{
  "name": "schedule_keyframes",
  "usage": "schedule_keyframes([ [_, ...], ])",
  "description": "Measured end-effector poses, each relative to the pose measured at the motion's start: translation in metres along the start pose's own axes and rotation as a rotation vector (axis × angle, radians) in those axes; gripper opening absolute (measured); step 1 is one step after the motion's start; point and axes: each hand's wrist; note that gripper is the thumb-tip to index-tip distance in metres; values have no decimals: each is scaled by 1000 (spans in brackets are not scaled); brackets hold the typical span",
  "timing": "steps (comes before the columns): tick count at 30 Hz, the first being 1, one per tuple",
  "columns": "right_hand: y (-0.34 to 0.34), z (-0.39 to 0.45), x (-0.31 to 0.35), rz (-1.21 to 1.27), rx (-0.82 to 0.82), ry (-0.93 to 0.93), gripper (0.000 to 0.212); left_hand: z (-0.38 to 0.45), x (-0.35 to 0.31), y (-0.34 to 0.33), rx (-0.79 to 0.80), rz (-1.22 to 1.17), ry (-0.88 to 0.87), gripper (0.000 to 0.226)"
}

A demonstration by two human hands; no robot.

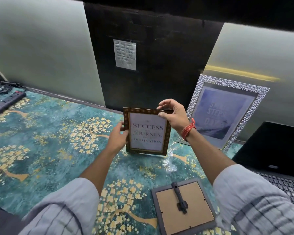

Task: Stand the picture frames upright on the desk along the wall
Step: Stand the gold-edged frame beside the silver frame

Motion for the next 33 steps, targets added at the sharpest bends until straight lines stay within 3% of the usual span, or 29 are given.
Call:
schedule_keyframes([
  [5,-6,-23,-37,16,-247,-227,52,2,6,-19,-58,-48,-58,22],
  [8,-15,-42,-78,-63,-240,-416,38,12,7,-27,-64,-96,-32,31],
  [10,-21,-43,-93,-117,-250,-414,35,26,8,-31,-54,-97,-54,32],
  [14,-21,-16,-96,-167,-297,-416,55,58,-1,-46,-55,-109,-98,32],
  [19,-13,11,-107,-117,-360,-412,39,96,-13,-63,-7,-48,-215,29],
  [25,-10,21,-125,-86,-384,-413,49,117,-10,-75,6,37,-253,31],
  [33,-9,24,-125,-70,-247,-513,88,130,-3,-82,62,114,-273,50],
])
Point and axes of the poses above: each hand's wrist, its own z-axis towards the middle knuckle, its own y-axis out of the back of the hand, x = y × z, and after that the axes turned 2 degrees about z, right-handed
